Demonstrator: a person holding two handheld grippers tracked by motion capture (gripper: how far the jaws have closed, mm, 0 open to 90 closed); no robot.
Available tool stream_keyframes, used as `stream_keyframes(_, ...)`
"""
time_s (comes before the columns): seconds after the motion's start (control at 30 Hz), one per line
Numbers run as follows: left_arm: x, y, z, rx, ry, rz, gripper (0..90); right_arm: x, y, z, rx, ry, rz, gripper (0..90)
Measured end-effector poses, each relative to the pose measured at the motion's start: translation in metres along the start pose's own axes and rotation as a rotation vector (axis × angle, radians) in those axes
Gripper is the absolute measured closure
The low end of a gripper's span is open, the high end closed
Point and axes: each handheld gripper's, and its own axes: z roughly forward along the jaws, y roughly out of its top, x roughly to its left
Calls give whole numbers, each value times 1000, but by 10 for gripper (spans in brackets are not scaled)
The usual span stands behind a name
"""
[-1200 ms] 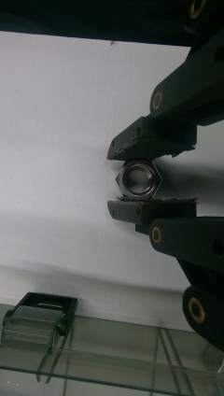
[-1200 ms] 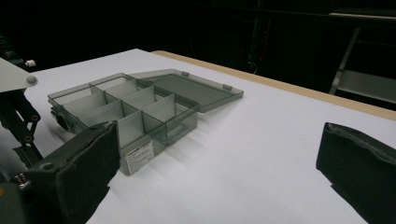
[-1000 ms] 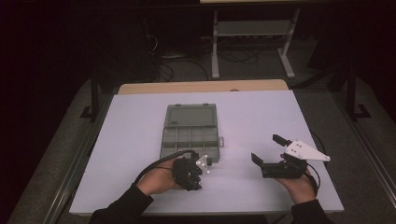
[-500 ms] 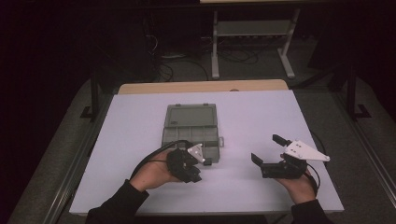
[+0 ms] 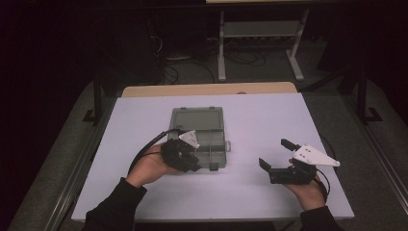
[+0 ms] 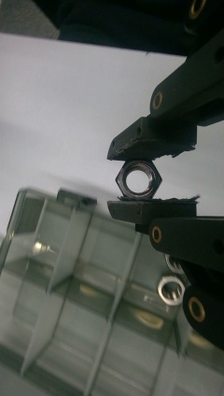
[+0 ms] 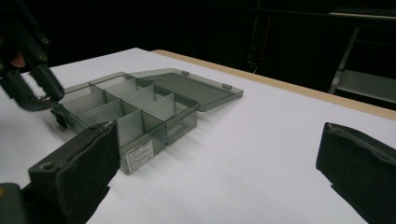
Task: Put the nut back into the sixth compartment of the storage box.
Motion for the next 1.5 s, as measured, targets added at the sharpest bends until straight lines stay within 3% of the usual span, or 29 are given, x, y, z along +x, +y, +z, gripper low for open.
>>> stream_keyframes(0.17, 10, -2, -6, -25, 32, -45, 705, 0, 0, -1, -2, -2, 1, 0)
stream_keyframes(0.4, 24, -4, -6, -24, 83, -66, 705, 0, 0, -1, -1, -3, 1, 0)
stream_keyframes(0.53, 29, -5, -3, -31, 96, -100, 705, 0, 0, -1, -1, -3, -2, 0)
stream_keyframes(0.67, 34, -6, -1, -11, 96, -92, 705, 0, -1, -1, -1, -5, -2, 0)
stream_keyframes(1.03, 44, -13, 12, 31, 100, -123, 704, 0, -1, -1, 4, -6, 5, 0)
stream_keyframes(1.4, 45, -15, 18, 52, 99, -130, 698, 0, -1, -1, 4, -4, 10, 0)
stream_keyframes(1.43, 45, -15, 17, 50, 101, -134, 687, 0, -1, -1, 4, -4, 10, 0)
stream_keyframes(1.5, 44, -15, 14, 37, 108, -130, 580, 0, -1, -1, 6, -4, 13, 0)
